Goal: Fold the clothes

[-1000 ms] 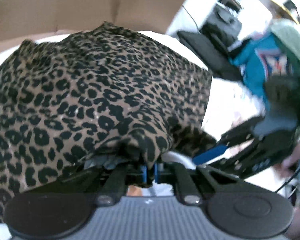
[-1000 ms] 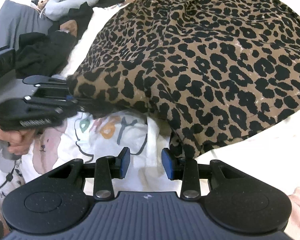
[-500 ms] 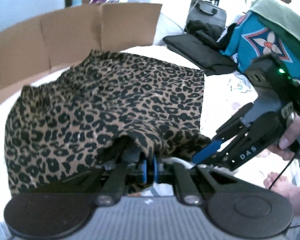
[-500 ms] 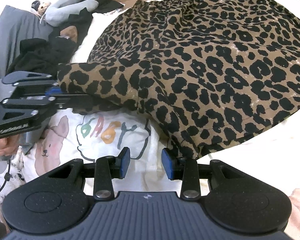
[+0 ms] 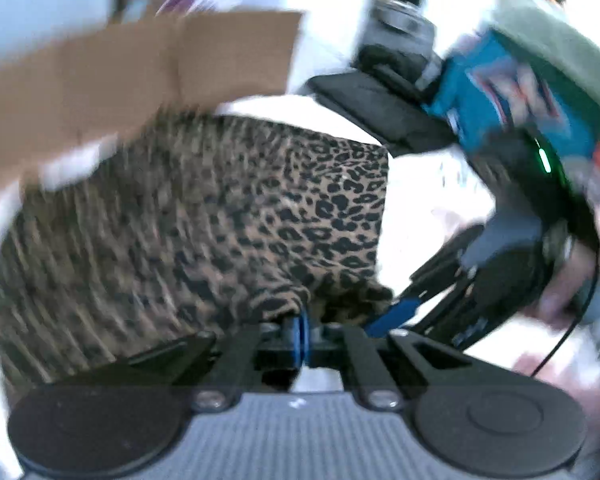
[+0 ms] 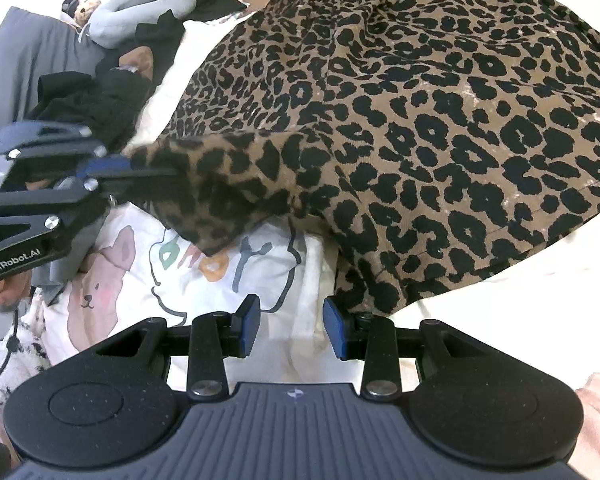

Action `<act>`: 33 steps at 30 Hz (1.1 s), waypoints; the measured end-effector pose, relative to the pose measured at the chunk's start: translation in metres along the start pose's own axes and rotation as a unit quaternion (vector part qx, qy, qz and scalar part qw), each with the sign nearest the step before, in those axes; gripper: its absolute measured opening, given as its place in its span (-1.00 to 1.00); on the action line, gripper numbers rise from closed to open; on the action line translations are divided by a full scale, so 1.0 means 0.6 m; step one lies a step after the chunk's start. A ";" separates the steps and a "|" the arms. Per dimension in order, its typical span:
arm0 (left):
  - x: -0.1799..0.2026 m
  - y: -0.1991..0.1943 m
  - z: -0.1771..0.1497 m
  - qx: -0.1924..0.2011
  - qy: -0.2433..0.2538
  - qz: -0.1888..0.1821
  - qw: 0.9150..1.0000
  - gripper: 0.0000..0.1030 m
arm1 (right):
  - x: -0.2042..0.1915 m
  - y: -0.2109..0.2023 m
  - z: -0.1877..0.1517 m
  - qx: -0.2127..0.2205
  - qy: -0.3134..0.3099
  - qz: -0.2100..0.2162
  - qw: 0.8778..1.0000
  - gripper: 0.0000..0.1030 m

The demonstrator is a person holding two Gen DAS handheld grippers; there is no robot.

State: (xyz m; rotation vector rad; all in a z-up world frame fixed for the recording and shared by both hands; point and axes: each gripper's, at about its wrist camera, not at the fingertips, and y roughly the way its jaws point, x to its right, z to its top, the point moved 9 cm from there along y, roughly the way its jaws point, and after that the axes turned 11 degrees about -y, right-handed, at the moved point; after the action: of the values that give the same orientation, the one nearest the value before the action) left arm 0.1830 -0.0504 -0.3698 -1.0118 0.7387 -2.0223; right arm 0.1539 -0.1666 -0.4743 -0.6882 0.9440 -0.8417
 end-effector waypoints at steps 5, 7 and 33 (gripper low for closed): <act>-0.054 0.004 -0.020 -0.041 -0.201 -0.069 0.976 -0.97 | 0.003 -0.002 0.002 0.003 0.005 0.005 1.000 -0.19; -0.074 0.000 -0.023 -0.049 -0.285 -0.112 0.951 -0.97 | 0.000 -0.004 0.004 0.008 0.013 0.015 1.000 -0.19; -0.143 0.025 -0.021 -0.059 -0.439 -0.186 0.877 -0.97 | 0.004 -0.017 0.017 0.044 0.057 0.057 0.996 -0.19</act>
State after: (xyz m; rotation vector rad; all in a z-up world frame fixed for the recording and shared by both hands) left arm 0.2131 0.0131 -0.4230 -2.0555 0.1670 -1.5294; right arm 0.1607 -0.1726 -0.4627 -0.5086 1.0332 -0.8227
